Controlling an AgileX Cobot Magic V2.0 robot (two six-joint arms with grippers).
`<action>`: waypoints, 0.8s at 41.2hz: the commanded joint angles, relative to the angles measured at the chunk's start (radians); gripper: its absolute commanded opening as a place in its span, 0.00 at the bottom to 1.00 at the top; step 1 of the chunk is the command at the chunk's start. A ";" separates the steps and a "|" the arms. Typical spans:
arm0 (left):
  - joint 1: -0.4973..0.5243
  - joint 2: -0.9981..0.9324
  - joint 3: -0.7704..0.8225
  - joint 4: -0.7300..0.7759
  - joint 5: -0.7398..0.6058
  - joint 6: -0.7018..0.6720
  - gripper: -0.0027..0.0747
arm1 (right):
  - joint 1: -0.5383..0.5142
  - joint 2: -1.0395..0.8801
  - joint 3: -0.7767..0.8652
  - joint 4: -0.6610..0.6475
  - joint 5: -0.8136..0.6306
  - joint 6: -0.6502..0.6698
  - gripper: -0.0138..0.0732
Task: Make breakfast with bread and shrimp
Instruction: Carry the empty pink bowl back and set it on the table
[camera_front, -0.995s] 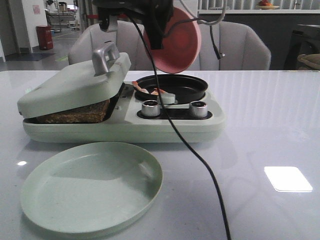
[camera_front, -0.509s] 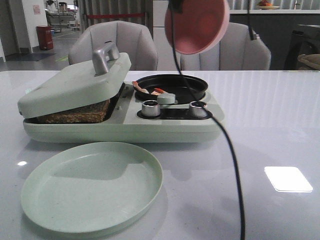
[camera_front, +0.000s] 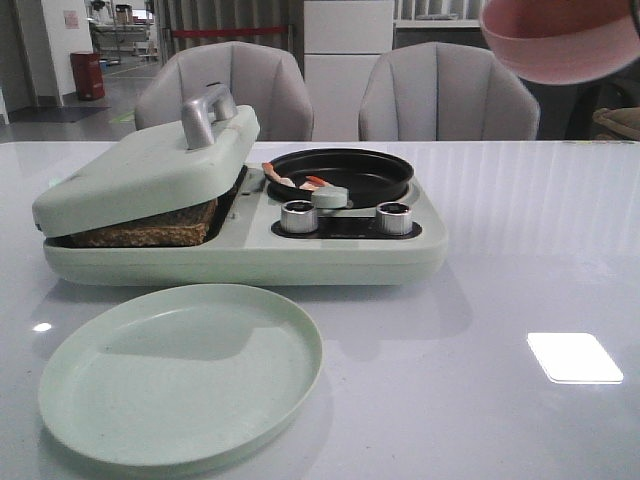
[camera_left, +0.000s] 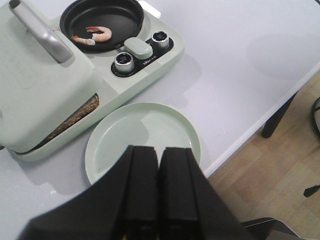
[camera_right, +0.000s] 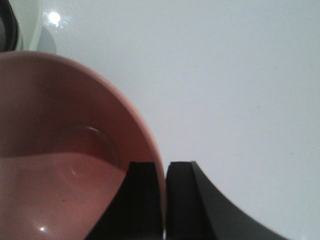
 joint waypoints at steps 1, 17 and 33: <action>-0.008 -0.003 -0.028 0.005 -0.062 -0.009 0.16 | -0.068 -0.134 0.162 0.091 -0.170 -0.039 0.23; -0.008 -0.003 -0.028 0.003 -0.062 -0.009 0.16 | -0.186 -0.193 0.640 0.283 -0.514 -0.106 0.23; -0.008 -0.003 -0.028 -0.001 -0.062 -0.009 0.16 | -0.186 -0.023 0.662 0.376 -0.639 -0.106 0.23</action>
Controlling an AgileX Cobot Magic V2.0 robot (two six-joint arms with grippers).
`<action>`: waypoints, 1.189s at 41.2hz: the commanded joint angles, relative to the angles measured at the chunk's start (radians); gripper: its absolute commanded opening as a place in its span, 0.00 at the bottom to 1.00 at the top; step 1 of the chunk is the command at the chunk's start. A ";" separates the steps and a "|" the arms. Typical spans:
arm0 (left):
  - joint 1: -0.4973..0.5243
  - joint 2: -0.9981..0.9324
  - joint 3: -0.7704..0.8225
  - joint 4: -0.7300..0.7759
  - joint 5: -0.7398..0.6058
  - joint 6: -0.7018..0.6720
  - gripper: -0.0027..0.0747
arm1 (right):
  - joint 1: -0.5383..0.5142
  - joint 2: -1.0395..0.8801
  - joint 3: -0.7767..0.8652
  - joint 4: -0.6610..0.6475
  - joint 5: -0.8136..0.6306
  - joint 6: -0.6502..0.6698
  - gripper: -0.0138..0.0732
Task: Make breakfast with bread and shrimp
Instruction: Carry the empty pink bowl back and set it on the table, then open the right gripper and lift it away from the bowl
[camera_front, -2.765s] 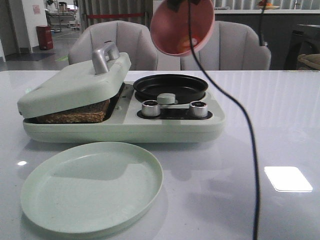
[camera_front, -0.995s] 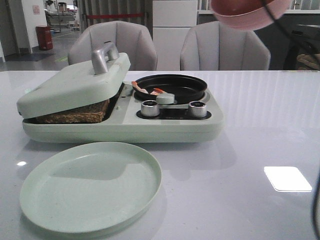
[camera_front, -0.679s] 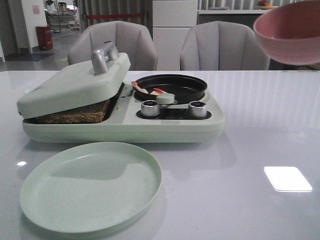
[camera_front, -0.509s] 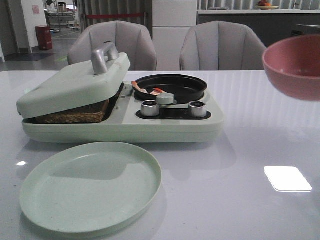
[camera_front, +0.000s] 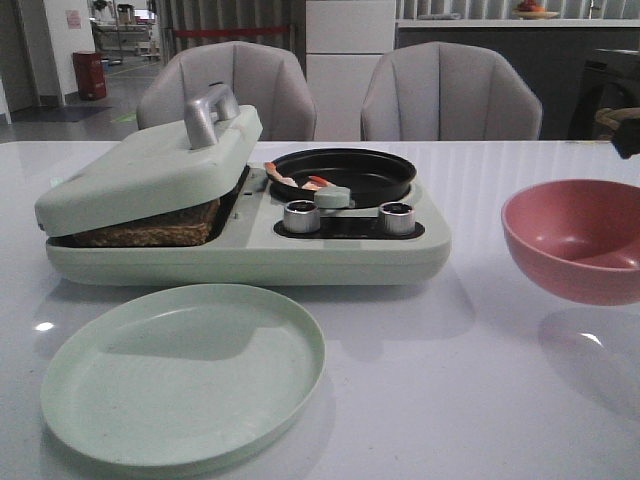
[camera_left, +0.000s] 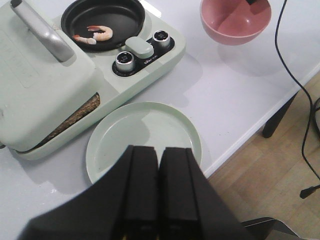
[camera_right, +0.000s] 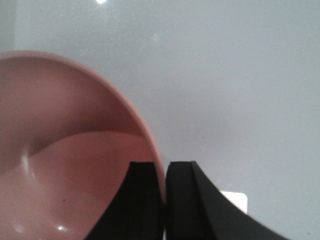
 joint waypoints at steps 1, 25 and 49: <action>-0.008 -0.003 -0.028 0.000 -0.062 -0.009 0.16 | -0.008 0.005 -0.023 0.025 -0.077 -0.010 0.23; -0.008 -0.003 -0.028 0.000 -0.062 -0.009 0.16 | 0.006 -0.055 -0.024 0.015 -0.081 -0.025 0.74; -0.008 -0.003 -0.028 0.000 -0.064 -0.009 0.16 | 0.255 -0.690 0.066 -0.107 0.223 -0.116 0.74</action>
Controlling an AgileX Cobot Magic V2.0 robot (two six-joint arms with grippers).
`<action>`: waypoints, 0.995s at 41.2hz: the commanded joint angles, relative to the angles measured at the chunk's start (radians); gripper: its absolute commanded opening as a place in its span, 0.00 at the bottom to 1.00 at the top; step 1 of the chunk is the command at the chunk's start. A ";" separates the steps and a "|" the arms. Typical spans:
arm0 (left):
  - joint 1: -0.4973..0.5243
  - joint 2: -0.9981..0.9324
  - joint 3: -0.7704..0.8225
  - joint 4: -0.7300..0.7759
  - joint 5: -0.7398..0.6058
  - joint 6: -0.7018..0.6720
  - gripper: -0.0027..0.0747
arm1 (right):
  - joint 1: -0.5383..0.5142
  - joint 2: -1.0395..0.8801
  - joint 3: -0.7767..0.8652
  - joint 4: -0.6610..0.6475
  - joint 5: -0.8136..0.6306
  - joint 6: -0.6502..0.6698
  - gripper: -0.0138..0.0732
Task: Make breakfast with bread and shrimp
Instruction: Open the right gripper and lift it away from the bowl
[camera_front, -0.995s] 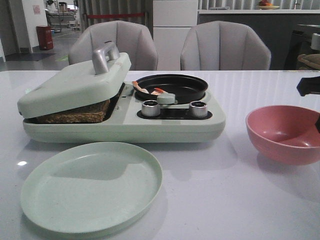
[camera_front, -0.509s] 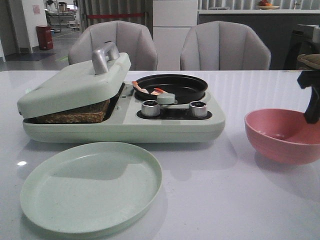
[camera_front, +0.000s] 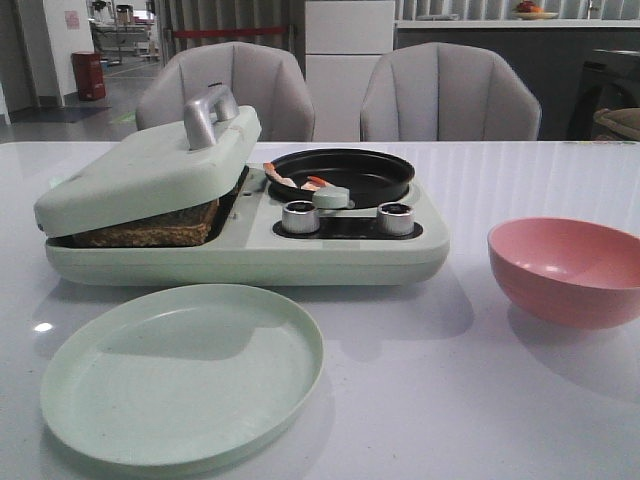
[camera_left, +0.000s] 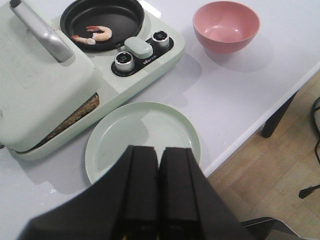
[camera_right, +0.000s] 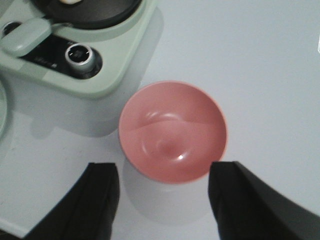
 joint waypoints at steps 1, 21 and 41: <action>-0.008 -0.003 -0.028 0.000 -0.065 -0.009 0.16 | 0.018 -0.114 -0.010 -0.031 0.045 -0.012 0.74; -0.008 -0.003 -0.028 0.004 -0.065 -0.009 0.16 | 0.016 -0.534 0.122 -0.155 0.205 0.267 0.74; -0.008 -0.003 -0.028 0.002 -0.065 -0.009 0.16 | 0.016 -0.566 0.128 -0.155 0.258 0.266 0.29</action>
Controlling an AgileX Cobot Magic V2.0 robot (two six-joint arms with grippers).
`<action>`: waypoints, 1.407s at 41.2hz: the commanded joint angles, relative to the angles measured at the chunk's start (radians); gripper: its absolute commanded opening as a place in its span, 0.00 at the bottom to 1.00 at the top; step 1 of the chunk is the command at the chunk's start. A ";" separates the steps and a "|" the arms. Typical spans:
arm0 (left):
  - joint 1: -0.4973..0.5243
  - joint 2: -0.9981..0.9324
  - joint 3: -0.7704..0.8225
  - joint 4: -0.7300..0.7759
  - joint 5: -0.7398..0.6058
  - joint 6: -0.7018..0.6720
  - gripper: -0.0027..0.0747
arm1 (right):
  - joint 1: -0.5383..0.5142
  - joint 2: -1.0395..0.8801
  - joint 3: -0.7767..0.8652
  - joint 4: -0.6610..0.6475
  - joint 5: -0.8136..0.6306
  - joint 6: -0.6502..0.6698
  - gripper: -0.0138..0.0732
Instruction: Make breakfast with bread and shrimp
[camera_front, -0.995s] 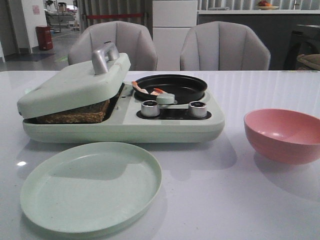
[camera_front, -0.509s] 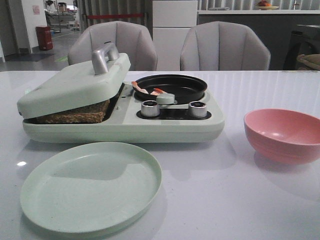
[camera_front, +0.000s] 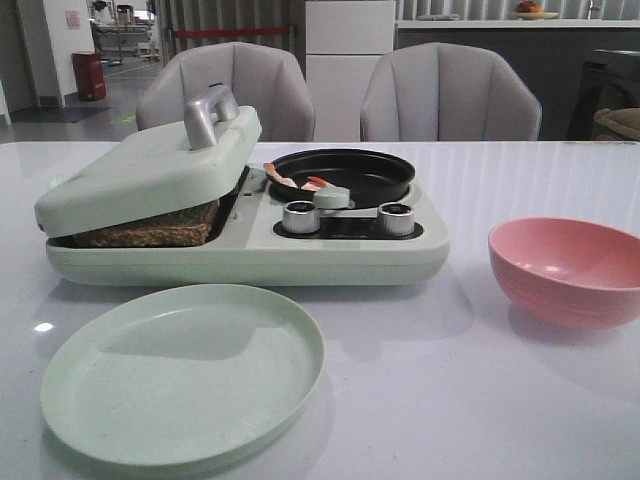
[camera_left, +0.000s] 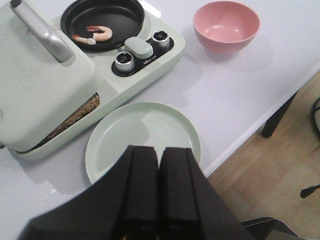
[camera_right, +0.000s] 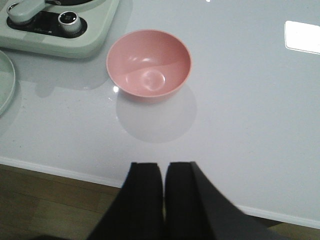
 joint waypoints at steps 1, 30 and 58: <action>-0.008 -0.003 -0.028 0.000 -0.065 -0.009 0.16 | 0.001 0.006 -0.024 -0.018 -0.059 0.001 0.28; -0.008 -0.003 -0.028 0.000 -0.063 -0.009 0.16 | 0.001 0.006 -0.024 -0.019 -0.068 0.001 0.26; 0.334 -0.219 0.114 0.048 -0.253 -0.009 0.16 | 0.001 0.006 -0.024 -0.019 -0.068 0.001 0.26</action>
